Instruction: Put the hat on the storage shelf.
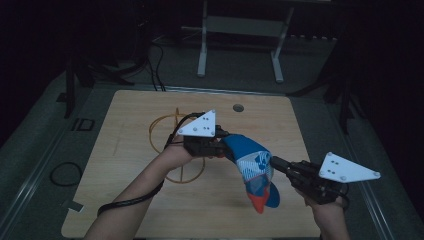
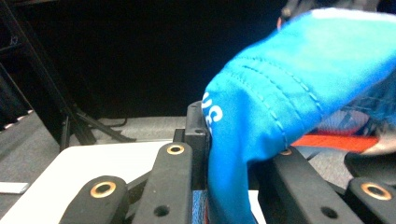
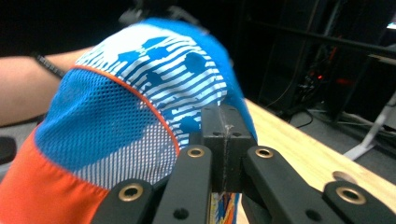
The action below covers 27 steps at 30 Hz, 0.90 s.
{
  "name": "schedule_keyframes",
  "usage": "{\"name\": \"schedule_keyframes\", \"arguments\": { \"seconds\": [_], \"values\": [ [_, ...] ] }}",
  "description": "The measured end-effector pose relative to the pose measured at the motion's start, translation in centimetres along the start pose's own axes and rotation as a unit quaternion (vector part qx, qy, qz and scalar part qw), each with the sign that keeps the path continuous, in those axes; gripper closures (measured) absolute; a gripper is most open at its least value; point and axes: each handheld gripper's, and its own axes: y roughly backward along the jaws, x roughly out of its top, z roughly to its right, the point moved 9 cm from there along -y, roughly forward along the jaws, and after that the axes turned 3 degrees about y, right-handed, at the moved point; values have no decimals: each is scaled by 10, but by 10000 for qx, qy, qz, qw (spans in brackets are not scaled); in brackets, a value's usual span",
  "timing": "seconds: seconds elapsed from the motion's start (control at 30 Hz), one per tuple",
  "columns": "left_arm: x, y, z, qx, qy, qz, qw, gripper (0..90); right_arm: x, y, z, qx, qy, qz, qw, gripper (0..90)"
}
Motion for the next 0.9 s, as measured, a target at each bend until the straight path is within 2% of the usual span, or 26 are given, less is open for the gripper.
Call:
{"name": "schedule_keyframes", "arguments": {
  "seconds": [0.03, 0.1, 0.13, 0.27, 0.3, 0.37, 0.53, 0.67, 0.73, 0.77, 0.83, 0.9],
  "values": [
    [0, 0, 1, -49, 25, -14, 10000, 792, 2, 3, 2, -29, -17, 35, 10000, 900],
    [0, 1, 2, -81, 119, -100, 9998, 702, 5, 8, 6, -71, -72, 126, 9999, 900],
    [0, 1, 3, -121, 115, -122, 9998, 696, 7, 10, 8, -87, -95, 151, 9998, 900],
    [-2, 4, 8, -74, 2, -253, 9997, 522, 11, 16, 14, -205, -121, 214, 9995, 900],
    [-3, 5, 9, -15, -30, -285, 9996, 473, 12, 18, 16, -249, -154, 240, 9993, 900],
    [-4, 7, 9, 99, -26, -376, 9992, 431, 14, 20, 19, -335, -175, 280, 9989, 900],
    [1, 26, 4, 446, 268, -243, 9983, 310, 17, 22, 26, -500, -149, 290, 9982, 900],
    [4, 49, -4, 890, 504, -172, 9946, 208, 19, 21, 29, -595, -130, 268, 9978, 900],
    [4, 62, -6, 1034, 631, -106, 9926, 147, 21, 18, 32, -612, -116, 245, 9978, 900],
    [5, 70, -7, 1193, 666, -34, 9906, 144, 21, 17, 33, -616, -138, 245, 9977, 900],
    [4, 86, -9, 1426, 695, 5, 9873, 82, 24, 13, 36, -616, -142, 230, 9977, 900],
    [2, 103, -13, 1760, 661, 73, 9822, 74, 26, 8, 38, -626, -152, 221, 9977, 900]
  ]
}}
